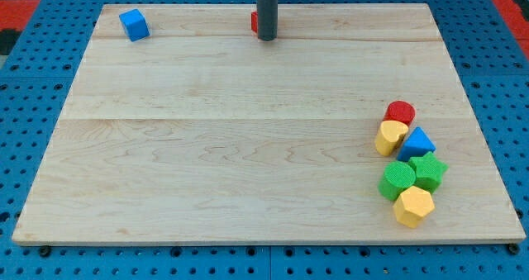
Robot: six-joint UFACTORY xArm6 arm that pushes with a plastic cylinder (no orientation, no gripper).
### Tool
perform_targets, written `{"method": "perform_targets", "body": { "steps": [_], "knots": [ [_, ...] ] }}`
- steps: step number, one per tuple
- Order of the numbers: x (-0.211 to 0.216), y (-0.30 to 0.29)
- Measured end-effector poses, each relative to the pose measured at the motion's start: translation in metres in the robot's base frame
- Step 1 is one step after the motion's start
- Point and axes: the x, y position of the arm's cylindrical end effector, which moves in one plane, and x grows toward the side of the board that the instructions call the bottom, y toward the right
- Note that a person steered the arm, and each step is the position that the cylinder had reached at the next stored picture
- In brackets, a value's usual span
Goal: Point your arm to the right of the green star
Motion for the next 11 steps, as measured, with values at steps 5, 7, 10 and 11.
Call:
{"method": "perform_targets", "body": {
  "steps": [5, 7, 10, 11],
  "knots": [
    [0.057, 0.144],
    [0.135, 0.274],
    [0.279, 0.255],
    [0.292, 0.219]
  ]
}}
